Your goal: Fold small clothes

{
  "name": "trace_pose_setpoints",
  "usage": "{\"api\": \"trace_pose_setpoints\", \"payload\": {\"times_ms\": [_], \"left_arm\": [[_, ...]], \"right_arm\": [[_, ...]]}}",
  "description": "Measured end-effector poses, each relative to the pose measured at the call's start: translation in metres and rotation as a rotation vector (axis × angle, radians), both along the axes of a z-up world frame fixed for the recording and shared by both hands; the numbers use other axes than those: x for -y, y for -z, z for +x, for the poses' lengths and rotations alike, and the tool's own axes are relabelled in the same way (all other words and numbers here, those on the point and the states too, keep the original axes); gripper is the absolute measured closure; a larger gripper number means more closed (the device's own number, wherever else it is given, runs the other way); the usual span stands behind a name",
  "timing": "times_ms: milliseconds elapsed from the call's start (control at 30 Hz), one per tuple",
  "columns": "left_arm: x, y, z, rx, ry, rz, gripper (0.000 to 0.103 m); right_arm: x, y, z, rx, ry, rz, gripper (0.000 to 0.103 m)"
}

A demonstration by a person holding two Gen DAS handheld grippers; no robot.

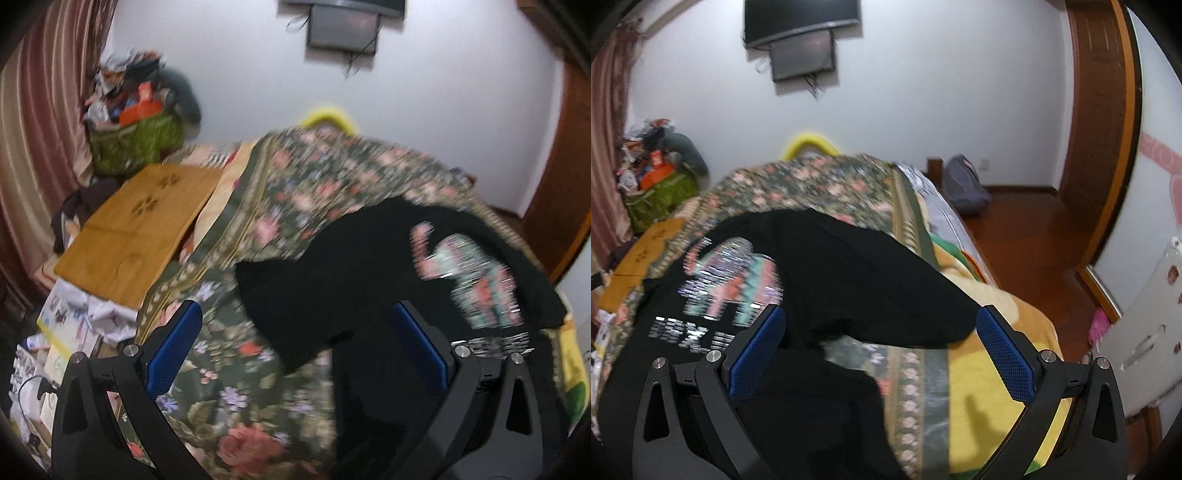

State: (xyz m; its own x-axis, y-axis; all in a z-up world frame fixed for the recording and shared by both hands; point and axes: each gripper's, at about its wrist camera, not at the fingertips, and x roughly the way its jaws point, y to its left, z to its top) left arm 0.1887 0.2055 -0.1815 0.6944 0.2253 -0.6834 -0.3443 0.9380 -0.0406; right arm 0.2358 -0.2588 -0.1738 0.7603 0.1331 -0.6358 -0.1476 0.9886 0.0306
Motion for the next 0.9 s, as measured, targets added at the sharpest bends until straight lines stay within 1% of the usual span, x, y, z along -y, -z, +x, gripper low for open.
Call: {"api": "trace_pose_setpoints", "payload": {"times_ms": [100,167,200,233,300,333,400,467,533,567,633,667,700,733,900], "left_arm": [[-0.022,0.027,0.016,-0.066,-0.037,-0.033,0.0],[-0.038,0.043,0.026,-0.113,-0.05,-0.097,0.0],[-0.045,0.051,0.033,-0.133,-0.054,-0.134,0.007],[-0.052,0.059,0.04,-0.155,-0.06,-0.174,0.016],[-0.065,0.072,0.052,-0.191,-0.073,-0.24,0.025],[-0.071,0.078,0.058,-0.204,-0.085,-0.265,0.027],[-0.079,0.086,0.068,-0.217,-0.104,-0.289,0.032],[-0.085,0.093,0.078,-0.231,-0.113,-0.295,0.04],[-0.09,0.099,0.088,-0.241,-0.114,-0.312,0.052],[-0.091,0.102,0.093,-0.244,-0.114,-0.323,0.057],[-0.093,0.107,0.103,-0.266,-0.126,-0.334,0.073],[-0.095,0.11,0.106,-0.276,-0.133,-0.331,0.078],[-0.095,0.111,0.109,-0.288,-0.143,-0.317,0.088],[-0.095,0.113,0.112,-0.301,-0.152,-0.293,0.093],[-0.092,0.103,0.113,-0.316,-0.141,-0.223,0.1]], "right_arm": [[0.011,0.015,0.013,-0.043,0.027,-0.022,0.001],[0.015,0.022,0.02,-0.064,0.038,-0.024,0.001],[0.016,0.026,0.022,-0.079,0.041,-0.023,0.001],[0.017,0.03,0.025,-0.089,0.044,-0.022,0.002],[0.02,0.036,0.029,-0.106,0.049,-0.019,0.002],[0.022,0.038,0.03,-0.112,0.05,-0.015,0.002],[0.024,0.042,0.033,-0.12,0.052,-0.009,0.002],[0.026,0.043,0.035,-0.123,0.055,-0.007,0.002],[0.028,0.044,0.035,-0.128,0.058,-0.01,0.002],[0.028,0.045,0.036,-0.129,0.06,-0.009,0.002],[0.029,0.046,0.038,-0.13,0.06,-0.004,0.002],[0.03,0.046,0.038,-0.131,0.059,-0.003,0.002],[0.029,0.046,0.039,-0.131,0.059,-0.002,0.002],[0.03,0.046,0.039,-0.131,0.06,-0.001,0.002],[0.031,0.043,0.039,-0.129,0.055,-0.003,0.002]]}}
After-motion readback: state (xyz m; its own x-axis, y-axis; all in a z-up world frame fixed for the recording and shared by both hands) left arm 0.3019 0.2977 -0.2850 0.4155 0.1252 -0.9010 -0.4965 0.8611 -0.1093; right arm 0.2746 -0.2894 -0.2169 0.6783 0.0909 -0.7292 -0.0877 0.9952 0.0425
